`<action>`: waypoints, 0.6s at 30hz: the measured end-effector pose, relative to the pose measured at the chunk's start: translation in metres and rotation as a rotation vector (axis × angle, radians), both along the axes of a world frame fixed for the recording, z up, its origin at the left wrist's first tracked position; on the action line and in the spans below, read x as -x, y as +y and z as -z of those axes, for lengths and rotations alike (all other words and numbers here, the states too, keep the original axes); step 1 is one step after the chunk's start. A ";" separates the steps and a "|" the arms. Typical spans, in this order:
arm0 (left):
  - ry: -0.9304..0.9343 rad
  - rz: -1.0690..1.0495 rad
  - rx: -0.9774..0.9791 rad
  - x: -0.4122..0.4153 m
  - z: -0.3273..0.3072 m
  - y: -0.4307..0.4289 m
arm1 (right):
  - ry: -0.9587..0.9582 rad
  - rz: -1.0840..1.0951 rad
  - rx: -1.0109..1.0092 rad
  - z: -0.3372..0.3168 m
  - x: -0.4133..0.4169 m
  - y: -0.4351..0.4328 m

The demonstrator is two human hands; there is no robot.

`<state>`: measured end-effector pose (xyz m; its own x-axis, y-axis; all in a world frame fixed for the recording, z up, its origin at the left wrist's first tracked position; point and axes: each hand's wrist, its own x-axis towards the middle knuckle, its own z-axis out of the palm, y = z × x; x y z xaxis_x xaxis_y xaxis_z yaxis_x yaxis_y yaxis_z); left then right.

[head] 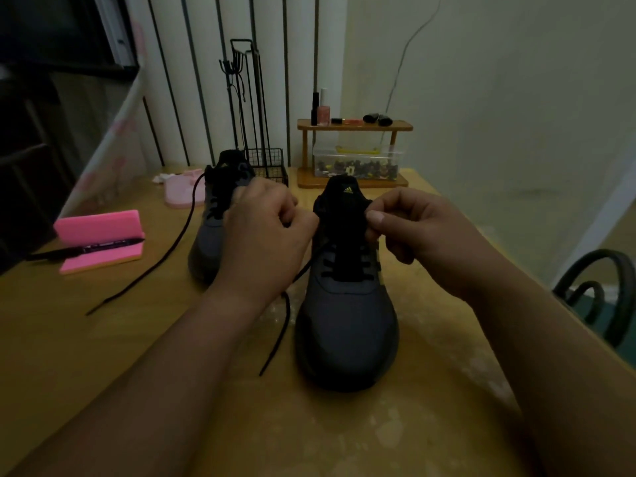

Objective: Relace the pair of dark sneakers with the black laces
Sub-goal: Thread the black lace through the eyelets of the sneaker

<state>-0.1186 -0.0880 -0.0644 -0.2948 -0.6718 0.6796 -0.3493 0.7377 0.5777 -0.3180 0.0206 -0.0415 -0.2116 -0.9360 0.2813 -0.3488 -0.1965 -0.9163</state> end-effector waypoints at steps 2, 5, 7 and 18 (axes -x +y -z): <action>-0.058 -0.058 0.052 -0.001 0.000 0.001 | 0.016 0.012 -0.003 0.002 -0.001 -0.001; -0.174 0.031 0.152 0.005 -0.001 0.010 | 0.054 -0.027 0.002 0.004 -0.009 -0.003; -0.205 0.107 0.184 0.011 -0.002 0.016 | 0.078 -0.057 0.004 0.004 -0.013 -0.003; -0.200 0.212 0.125 0.009 -0.003 0.017 | 0.072 -0.096 0.030 0.001 -0.005 0.000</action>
